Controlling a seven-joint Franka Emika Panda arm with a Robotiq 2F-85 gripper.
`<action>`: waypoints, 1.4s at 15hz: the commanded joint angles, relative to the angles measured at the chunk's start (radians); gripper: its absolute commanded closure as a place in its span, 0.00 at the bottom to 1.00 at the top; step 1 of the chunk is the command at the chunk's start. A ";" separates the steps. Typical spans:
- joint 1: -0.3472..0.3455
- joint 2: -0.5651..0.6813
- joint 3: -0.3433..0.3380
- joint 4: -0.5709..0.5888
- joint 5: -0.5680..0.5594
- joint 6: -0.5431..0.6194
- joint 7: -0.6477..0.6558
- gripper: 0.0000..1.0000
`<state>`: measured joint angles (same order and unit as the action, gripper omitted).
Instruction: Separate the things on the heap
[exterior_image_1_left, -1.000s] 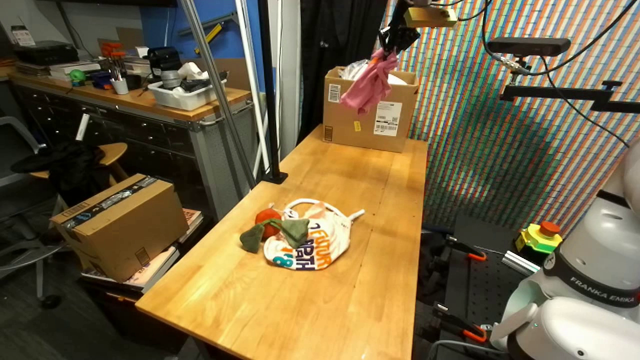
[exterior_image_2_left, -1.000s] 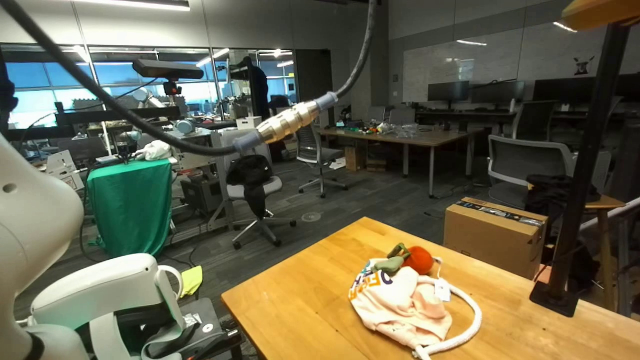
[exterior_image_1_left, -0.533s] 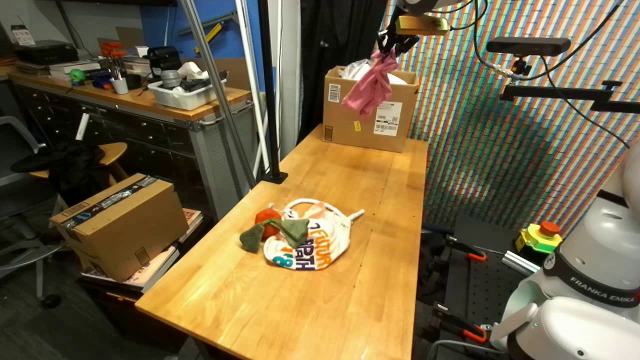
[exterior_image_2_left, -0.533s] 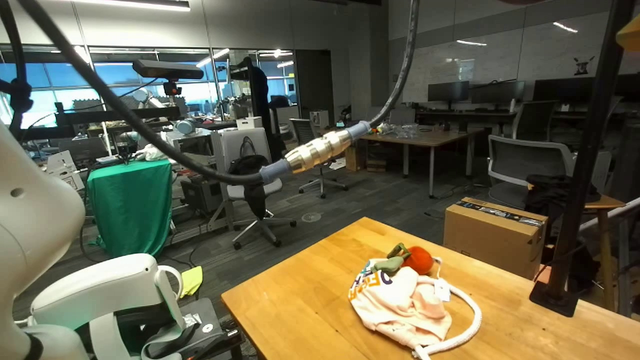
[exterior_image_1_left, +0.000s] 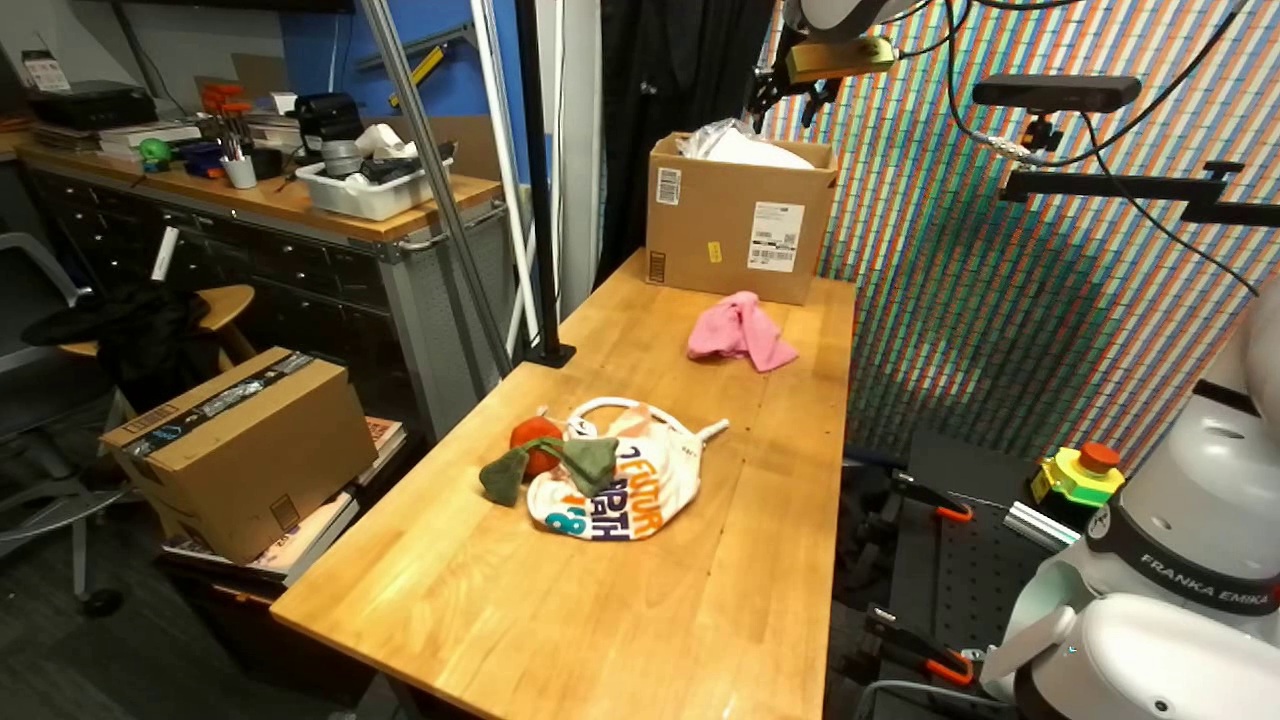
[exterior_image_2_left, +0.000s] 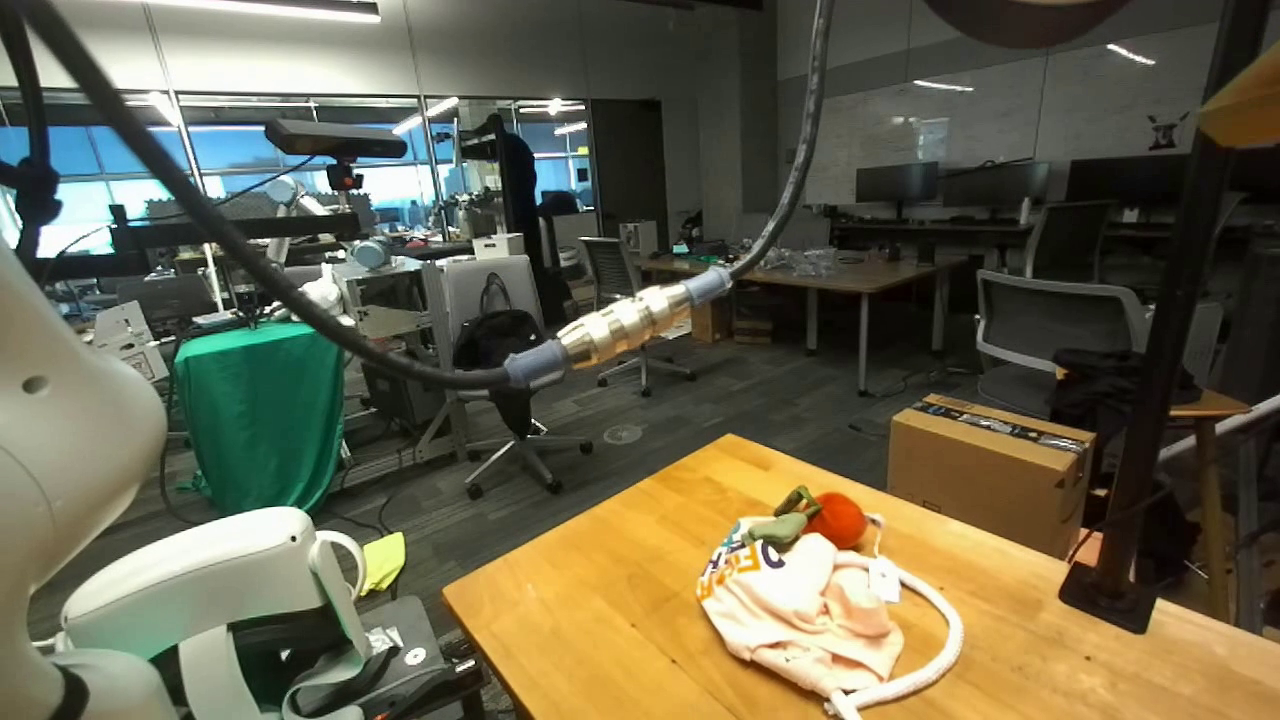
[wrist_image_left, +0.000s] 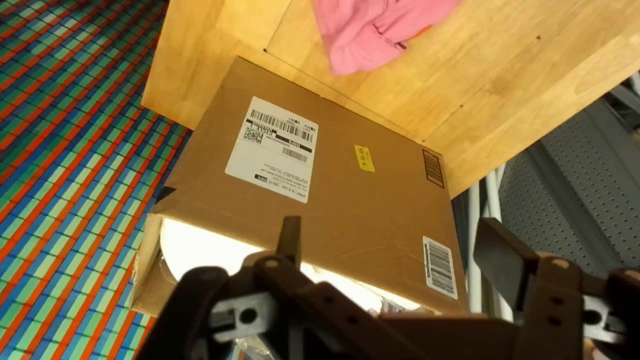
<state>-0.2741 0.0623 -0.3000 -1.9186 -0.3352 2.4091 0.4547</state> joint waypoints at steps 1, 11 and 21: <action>0.035 -0.051 0.040 -0.040 0.049 -0.106 -0.128 0.00; 0.196 -0.125 0.216 -0.266 0.422 -0.171 -0.407 0.00; 0.284 0.051 0.321 -0.307 0.738 -0.293 -0.717 0.00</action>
<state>0.0051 0.0557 0.0025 -2.2417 0.3598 2.1349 -0.2119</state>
